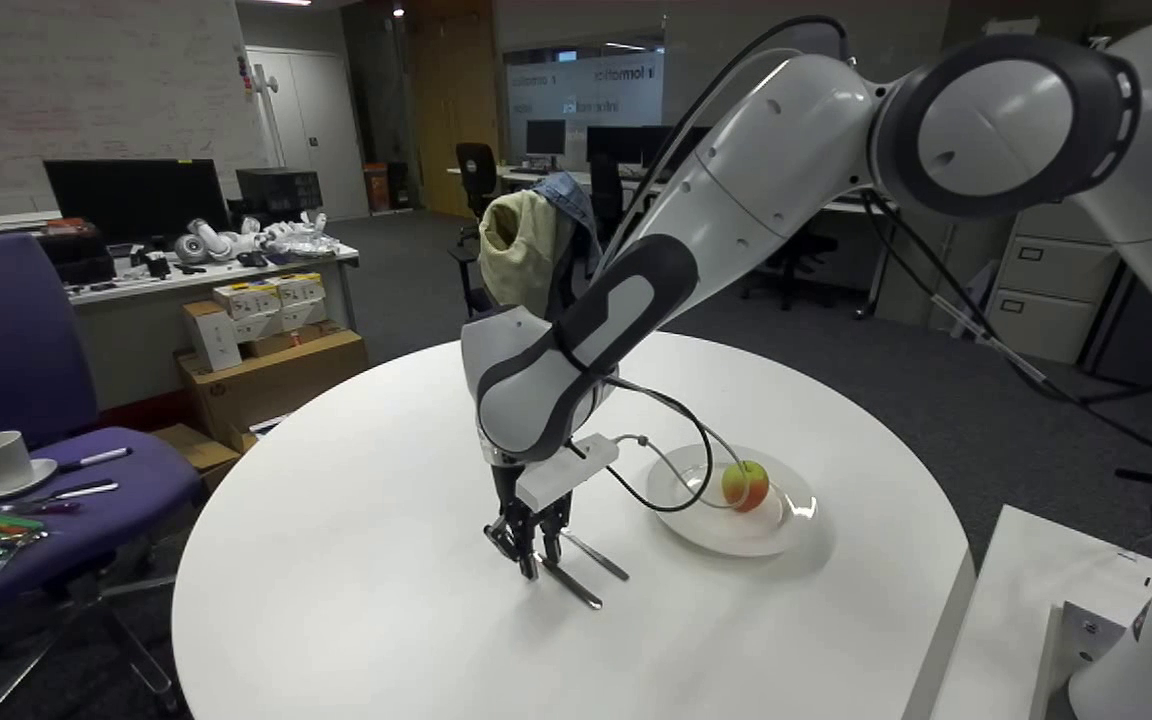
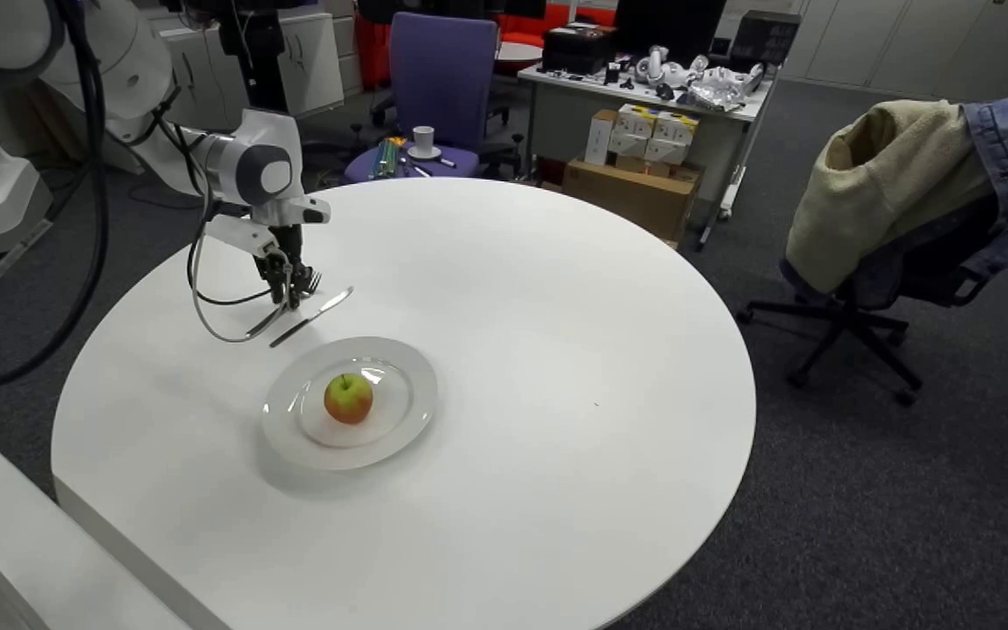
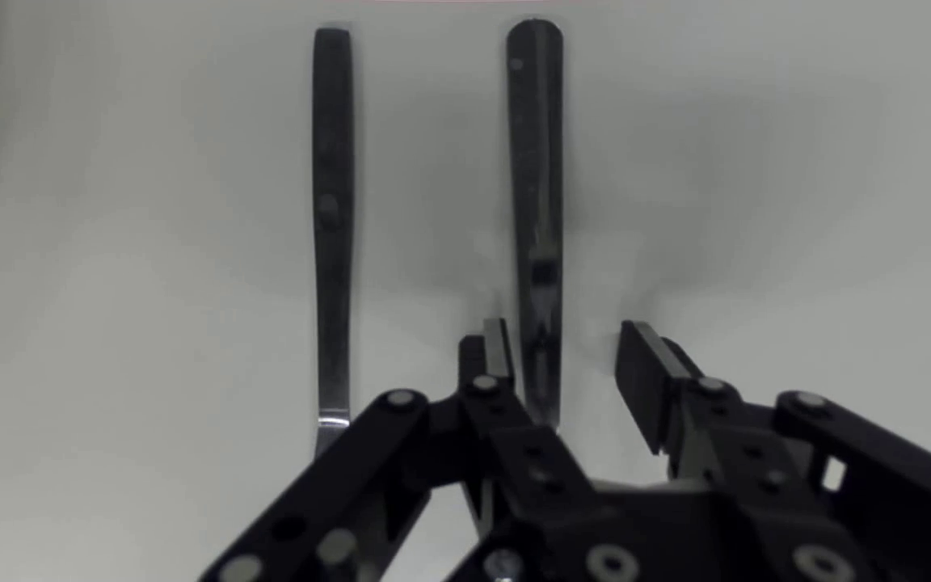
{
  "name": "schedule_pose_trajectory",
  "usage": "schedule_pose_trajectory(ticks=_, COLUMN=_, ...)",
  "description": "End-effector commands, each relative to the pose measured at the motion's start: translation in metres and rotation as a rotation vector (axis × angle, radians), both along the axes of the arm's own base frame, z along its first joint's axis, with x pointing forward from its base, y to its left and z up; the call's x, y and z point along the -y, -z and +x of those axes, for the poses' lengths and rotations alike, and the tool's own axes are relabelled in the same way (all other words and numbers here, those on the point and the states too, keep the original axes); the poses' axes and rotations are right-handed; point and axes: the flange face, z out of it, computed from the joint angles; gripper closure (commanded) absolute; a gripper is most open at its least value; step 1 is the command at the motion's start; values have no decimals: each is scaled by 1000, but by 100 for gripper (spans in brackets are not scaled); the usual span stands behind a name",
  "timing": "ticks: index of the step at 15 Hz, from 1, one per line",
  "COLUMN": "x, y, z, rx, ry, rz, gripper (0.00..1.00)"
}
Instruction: Move the silver fork to the right.
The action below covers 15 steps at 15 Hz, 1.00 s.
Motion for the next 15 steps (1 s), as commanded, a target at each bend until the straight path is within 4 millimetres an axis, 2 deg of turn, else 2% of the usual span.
schedule_pose_trajectory(ticks=1, x=10, y=-8, z=-7, rx=10, ry=40, rz=8, gripper=89)
schedule_pose_trajectory(ticks=3, x=12, y=-8, z=-7, rx=10, ry=44, rz=7, gripper=100)
schedule_pose_trajectory(ticks=8, x=14, y=-20, z=-9, rx=23, ry=41, rz=-6, gripper=97)
schedule_pose_trajectory(ticks=11, x=17, y=-33, z=-12, rx=37, ry=33, rz=-8, gripper=97)
schedule_pose_trajectory(ticks=15, x=23, y=-54, z=-25, rx=45, ry=26, rz=2, gripper=97)
